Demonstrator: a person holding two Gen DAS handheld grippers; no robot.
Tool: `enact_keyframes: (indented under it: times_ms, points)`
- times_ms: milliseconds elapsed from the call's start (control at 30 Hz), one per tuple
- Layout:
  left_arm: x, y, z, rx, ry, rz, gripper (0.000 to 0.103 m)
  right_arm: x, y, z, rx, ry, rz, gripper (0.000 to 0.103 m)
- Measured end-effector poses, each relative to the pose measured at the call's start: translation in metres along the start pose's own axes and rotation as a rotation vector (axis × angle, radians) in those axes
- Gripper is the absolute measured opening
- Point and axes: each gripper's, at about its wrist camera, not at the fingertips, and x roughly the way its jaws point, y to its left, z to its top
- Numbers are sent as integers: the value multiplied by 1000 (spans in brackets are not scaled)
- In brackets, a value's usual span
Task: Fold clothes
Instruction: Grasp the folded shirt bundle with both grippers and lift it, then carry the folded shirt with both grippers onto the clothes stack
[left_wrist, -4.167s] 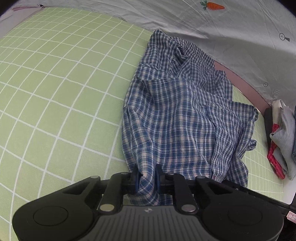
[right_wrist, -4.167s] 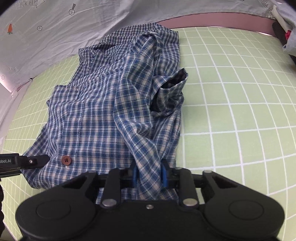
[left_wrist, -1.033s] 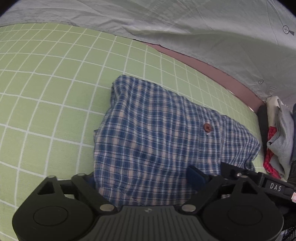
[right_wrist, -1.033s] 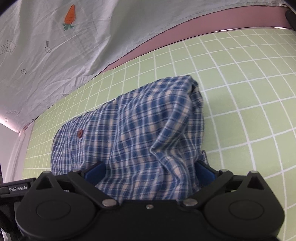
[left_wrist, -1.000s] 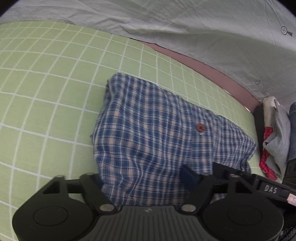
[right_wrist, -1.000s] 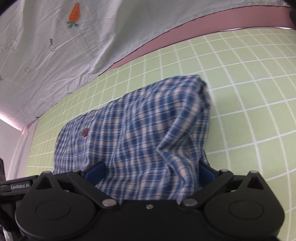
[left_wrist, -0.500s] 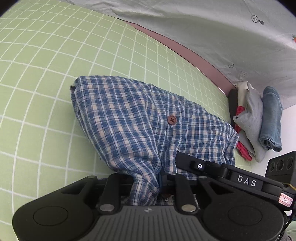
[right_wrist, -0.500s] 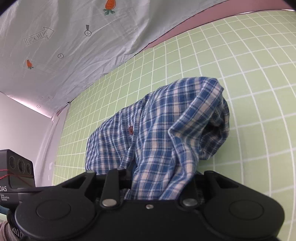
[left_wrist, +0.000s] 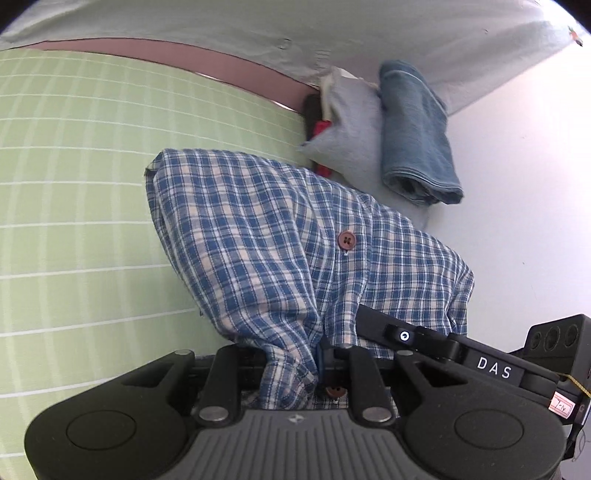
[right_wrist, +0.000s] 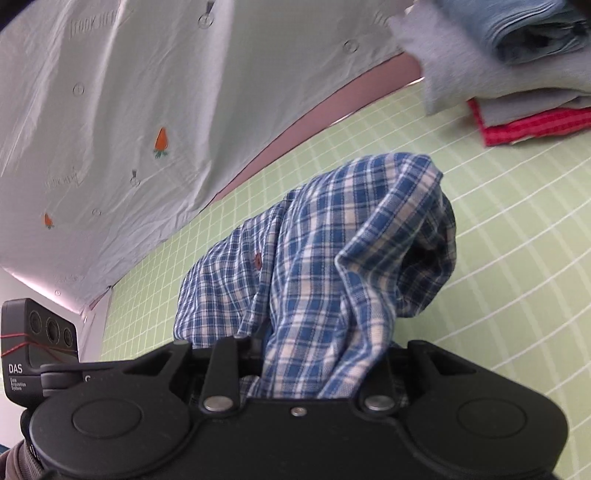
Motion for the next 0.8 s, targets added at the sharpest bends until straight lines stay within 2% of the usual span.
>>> enact_keyframes:
  times_ms: [133, 267, 400, 500, 533, 600, 633, 667, 700, 733, 800]
  points:
    - [67, -83, 20, 53, -43, -73, 22, -49, -70, 41, -9, -76, -28, 29]
    - [110, -169, 51, 107, -145, -106, 22, -99, -139, 109, -43, -139, -2, 29]
    - [124, -232, 102, 131, -261, -110, 22, -131, -174, 194, -131, -190, 52, 29]
    - [126, -263, 149, 179, -360, -92, 23, -140, -182, 259, -189, -244, 122, 29]
    - [128, -270, 167, 203, -394, -69, 24, -139, -183, 280, -212, -263, 146, 30]
    - [140, -272, 199, 222, -452, 36, 34, -131, -189, 324, -245, -297, 180, 35]
    - [149, -269, 214, 220, -479, 106, 39, -121, -193, 342, -250, -317, 171, 48]
    - [160, -264, 226, 214, -498, 178, 46, -108, -199, 358, -254, -347, 127, 68]
    - [171, -257, 236, 214, -502, 246, 46, -92, -204, 370, -262, -382, 47, 74]
    - [185, -249, 246, 219, -487, 309, 47, -77, -209, 381, -271, -417, -41, 77]
    - [203, -234, 258, 221, -473, 349, 51, -52, -213, 392, -304, -495, -232, 76]
